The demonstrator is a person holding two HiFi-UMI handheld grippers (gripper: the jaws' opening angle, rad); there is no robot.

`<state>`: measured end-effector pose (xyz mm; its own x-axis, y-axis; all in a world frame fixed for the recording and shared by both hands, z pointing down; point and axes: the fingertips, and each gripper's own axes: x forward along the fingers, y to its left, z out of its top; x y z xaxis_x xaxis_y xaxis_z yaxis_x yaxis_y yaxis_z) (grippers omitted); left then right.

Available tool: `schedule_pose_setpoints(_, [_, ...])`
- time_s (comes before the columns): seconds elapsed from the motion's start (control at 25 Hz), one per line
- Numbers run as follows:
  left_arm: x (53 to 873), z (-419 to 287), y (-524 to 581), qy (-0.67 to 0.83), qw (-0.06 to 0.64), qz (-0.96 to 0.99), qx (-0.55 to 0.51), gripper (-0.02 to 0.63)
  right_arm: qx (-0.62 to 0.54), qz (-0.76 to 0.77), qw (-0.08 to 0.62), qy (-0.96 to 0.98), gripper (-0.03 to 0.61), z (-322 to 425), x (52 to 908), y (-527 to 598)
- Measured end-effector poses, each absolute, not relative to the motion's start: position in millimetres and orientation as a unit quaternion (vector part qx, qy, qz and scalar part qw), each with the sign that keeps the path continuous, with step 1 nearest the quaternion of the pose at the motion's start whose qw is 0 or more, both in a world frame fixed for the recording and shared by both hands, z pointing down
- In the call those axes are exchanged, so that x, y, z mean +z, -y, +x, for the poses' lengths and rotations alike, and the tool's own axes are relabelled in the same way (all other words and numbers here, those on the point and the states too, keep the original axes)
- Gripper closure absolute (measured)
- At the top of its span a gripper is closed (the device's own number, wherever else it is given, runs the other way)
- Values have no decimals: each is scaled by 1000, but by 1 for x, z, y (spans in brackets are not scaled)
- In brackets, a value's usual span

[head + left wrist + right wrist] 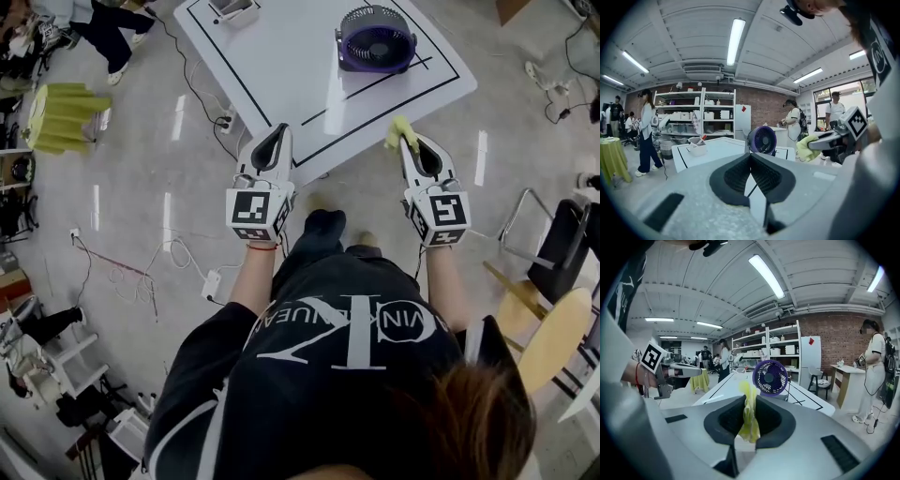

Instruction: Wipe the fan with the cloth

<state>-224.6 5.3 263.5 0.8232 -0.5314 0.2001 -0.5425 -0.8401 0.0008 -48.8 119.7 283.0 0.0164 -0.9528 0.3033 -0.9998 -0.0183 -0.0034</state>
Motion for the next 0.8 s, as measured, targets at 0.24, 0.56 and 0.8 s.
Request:
schedule_pose_setpoints(0.24, [275, -211, 36, 248, 32, 963, 103, 603, 115, 720, 111, 675, 534, -53, 289, -88])
schedule_pose_setpoints(0.56, [287, -187, 65, 186, 19, 976, 111, 603, 114, 750, 112, 641, 534, -50, 296, -63])
schedule_pose_setpoints(0.8, [303, -178, 81, 161, 25, 980, 113, 603, 93, 760, 127, 631, 534, -55, 297, -44])
